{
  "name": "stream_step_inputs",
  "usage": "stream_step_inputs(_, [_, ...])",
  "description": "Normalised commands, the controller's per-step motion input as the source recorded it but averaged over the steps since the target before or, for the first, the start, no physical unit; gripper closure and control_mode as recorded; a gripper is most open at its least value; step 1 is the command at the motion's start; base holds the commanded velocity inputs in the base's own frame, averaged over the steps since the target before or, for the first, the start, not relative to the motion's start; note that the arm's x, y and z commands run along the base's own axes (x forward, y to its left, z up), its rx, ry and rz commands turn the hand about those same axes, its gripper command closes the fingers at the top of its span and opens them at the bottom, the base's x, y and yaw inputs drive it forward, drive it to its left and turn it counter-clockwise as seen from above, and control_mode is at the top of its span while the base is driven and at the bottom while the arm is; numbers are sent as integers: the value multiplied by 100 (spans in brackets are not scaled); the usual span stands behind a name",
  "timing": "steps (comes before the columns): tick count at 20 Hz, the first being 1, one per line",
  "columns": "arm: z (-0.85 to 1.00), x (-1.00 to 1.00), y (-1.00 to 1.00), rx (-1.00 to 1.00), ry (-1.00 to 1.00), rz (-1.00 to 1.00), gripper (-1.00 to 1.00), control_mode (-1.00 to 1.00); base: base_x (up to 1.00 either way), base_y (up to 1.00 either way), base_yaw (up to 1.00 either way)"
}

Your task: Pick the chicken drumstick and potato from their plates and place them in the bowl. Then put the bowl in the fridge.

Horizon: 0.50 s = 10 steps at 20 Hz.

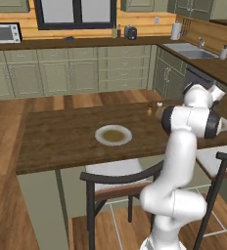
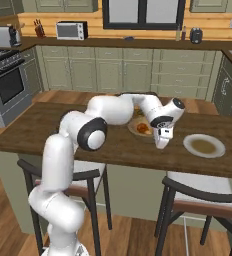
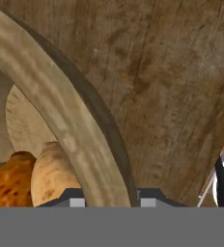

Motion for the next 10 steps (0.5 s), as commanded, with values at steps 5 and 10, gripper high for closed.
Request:
stream_step_inputs(5, [57,-93,71,-26,-2,9,100,-100,0,0,0])
stream_step_inputs(10, [78,-84,45,7,0,2,100,-100,0,0,0])
